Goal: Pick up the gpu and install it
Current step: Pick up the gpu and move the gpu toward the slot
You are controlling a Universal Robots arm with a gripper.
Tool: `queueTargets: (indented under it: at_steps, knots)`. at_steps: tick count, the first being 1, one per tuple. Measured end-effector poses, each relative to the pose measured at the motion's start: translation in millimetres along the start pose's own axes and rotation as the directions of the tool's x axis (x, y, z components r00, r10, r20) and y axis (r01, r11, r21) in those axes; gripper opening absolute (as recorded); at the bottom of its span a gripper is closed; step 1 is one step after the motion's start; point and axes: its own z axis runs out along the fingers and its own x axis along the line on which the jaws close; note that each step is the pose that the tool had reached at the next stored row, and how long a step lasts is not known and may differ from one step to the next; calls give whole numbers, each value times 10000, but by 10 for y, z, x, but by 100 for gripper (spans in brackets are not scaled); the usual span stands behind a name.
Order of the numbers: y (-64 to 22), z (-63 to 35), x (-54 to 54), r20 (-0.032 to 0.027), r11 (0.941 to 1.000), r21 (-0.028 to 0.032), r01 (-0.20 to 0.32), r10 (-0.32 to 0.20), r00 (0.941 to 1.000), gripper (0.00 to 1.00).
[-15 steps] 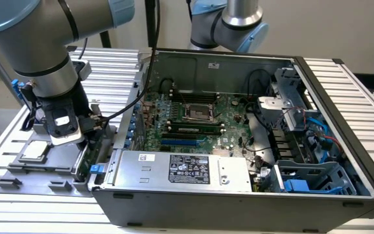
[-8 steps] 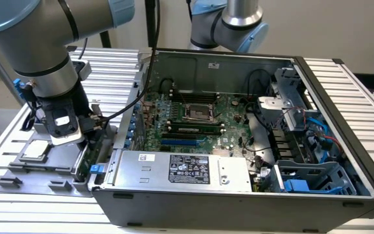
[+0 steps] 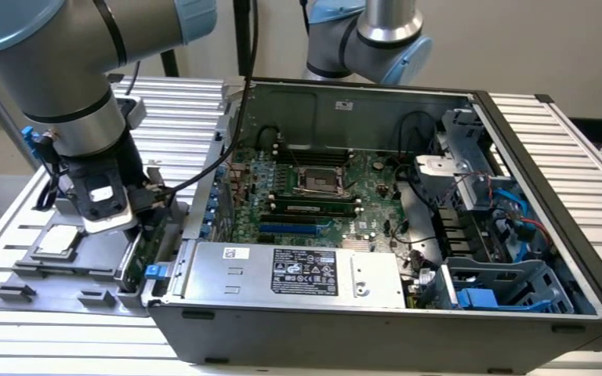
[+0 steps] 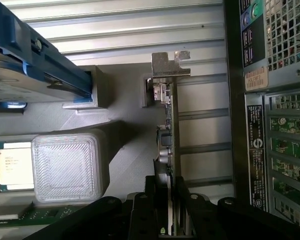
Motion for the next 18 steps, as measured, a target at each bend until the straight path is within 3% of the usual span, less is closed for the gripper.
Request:
queueTargets:
  at_steps: [4,13,18]
  knots:
    - [0,0,0,-7,9994,-10,356,-356,9994,27]
    - [0,-2,-1,-8,9993,-11,387,-387,9993,27]
    - [2,-110,-3,-10,9993,-10,386,-386,9993,27]
